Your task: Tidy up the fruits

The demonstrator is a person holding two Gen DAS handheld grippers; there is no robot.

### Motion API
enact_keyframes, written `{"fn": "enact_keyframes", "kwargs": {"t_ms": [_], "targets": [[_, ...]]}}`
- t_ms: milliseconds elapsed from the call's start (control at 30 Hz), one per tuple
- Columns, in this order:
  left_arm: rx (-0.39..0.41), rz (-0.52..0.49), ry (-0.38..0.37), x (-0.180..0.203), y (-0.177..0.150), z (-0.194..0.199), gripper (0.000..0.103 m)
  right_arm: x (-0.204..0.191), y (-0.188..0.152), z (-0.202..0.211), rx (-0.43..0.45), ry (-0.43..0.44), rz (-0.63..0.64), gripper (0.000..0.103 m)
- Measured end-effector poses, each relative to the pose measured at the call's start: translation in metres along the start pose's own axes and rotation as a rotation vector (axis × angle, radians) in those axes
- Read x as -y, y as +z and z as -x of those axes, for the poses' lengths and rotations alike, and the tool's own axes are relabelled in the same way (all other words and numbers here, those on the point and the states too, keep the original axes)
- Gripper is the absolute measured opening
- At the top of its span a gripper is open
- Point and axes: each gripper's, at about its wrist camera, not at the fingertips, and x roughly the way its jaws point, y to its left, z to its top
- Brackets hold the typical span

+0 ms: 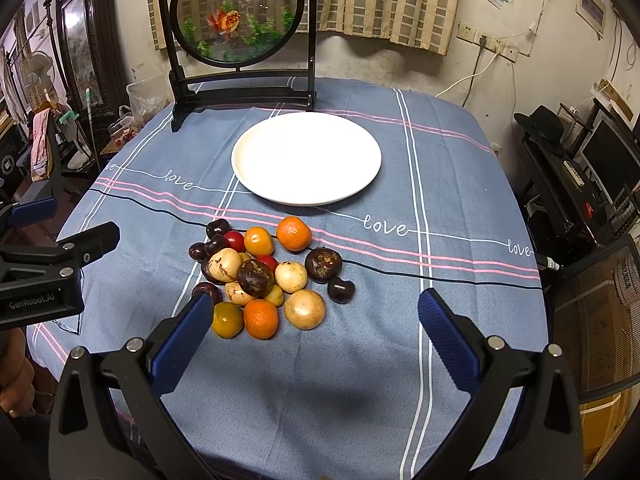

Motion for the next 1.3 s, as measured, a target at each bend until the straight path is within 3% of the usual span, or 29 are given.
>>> {"fn": "enact_keyframes", "kwargs": {"t_ms": [933,1000,1100,1167,1300], "targets": [[-0.013,0.014,-0.004,-0.002,-0.002,-0.006,0.101,0.004,0.000,-0.003,-0.006,-0.006,-0.007,0.102],[-0.016,0.006,-0.029,-0.003,-0.004,-0.017,0.101,0.015,-0.003,-0.011,0.007,-0.017,0.014,0.102],[-0.054,-0.097,-0.100,0.003,-0.029,-0.058,0.101,0.038,-0.026,-0.043,-0.024,-0.100,0.075,0.102],[-0.137,-0.192,-0.109,0.013,-0.058,-0.094,0.101,0.045,-0.043,-0.048,-0.039,-0.075,0.079,0.102],[-0.209,-0.241,-0.147,0.024,-0.087,-0.125,0.101,0.059,-0.076,-0.064,-0.096,-0.060,0.043,0.102]]}}
